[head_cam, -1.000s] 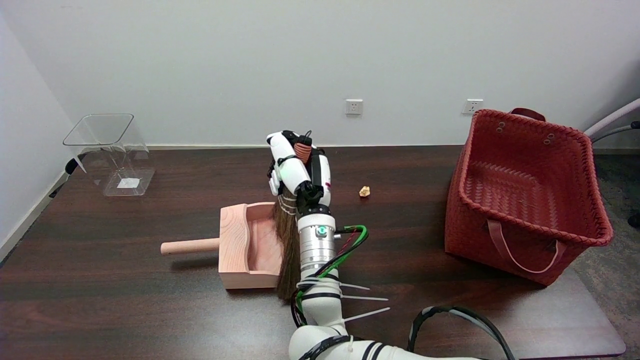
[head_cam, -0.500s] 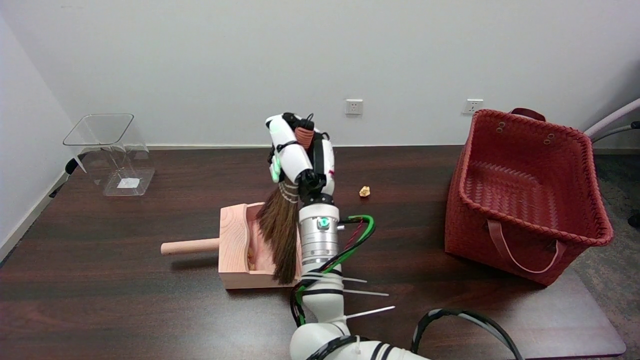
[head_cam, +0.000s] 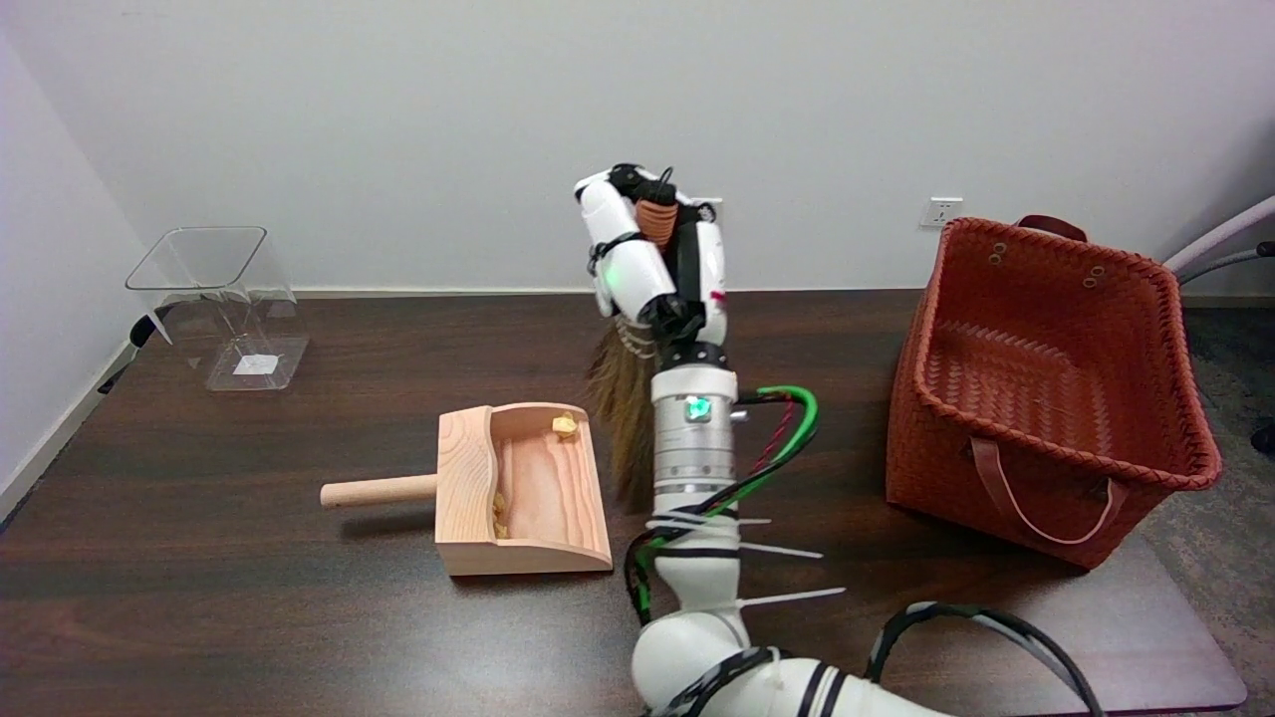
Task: Use the broom to sweep the yellow paper into the dustpan.
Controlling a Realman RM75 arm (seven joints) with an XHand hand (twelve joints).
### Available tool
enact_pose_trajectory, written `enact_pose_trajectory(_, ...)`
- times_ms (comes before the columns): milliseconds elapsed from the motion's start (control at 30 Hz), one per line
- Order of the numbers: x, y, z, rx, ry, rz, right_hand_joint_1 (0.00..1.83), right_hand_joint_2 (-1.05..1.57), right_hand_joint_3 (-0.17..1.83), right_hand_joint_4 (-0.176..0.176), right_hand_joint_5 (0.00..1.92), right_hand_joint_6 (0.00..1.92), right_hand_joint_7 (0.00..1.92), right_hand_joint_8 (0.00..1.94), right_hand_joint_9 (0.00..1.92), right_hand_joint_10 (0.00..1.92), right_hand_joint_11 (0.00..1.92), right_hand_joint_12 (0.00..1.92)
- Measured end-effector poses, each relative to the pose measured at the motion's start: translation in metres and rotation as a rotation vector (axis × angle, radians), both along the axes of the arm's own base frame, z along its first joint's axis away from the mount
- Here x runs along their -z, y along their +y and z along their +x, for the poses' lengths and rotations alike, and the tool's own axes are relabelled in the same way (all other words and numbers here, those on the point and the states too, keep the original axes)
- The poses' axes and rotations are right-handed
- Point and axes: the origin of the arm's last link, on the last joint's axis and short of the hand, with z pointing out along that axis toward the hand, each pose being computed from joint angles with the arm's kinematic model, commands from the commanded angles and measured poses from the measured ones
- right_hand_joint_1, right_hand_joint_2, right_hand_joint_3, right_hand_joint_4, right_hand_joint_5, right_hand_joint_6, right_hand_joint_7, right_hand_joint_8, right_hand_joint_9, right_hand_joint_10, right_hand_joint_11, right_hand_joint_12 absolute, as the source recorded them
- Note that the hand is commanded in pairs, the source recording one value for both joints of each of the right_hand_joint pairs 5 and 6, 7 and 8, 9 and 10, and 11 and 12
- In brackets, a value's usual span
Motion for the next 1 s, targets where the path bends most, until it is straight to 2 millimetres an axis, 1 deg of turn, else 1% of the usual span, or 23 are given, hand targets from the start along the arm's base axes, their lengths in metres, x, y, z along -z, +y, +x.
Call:
enact_pose_trajectory(100,-0.011,0.0,0.004,-0.01,0.033,-0.026,0.8,1.57,0.35,0.0,1.92,1.92,1.92,1.92,1.92,1.92,1.92,1.92)
enact_pose_trajectory(333,-0.038,-0.01,0.014,-0.021,0.116,-0.064,0.8,1.57,0.61,0.0,1.92,1.92,1.92,1.92,1.92,1.92,1.92,1.92)
enact_pose_trajectory(500,-0.06,-0.02,0.015,-0.012,0.158,-0.085,0.8,1.57,0.66,0.0,1.92,1.92,1.92,1.92,1.92,1.92,1.92,1.92)
enact_pose_trajectory(767,-0.098,-0.036,0.003,0.019,0.182,-0.088,0.81,1.57,0.69,0.0,1.92,1.92,1.92,1.92,1.92,1.92,1.92,1.92)
enact_pose_trajectory(1000,-0.137,-0.048,-0.017,0.072,0.187,-0.105,0.8,1.57,0.74,0.0,1.92,1.92,1.92,1.92,1.92,1.92,1.92,1.92)
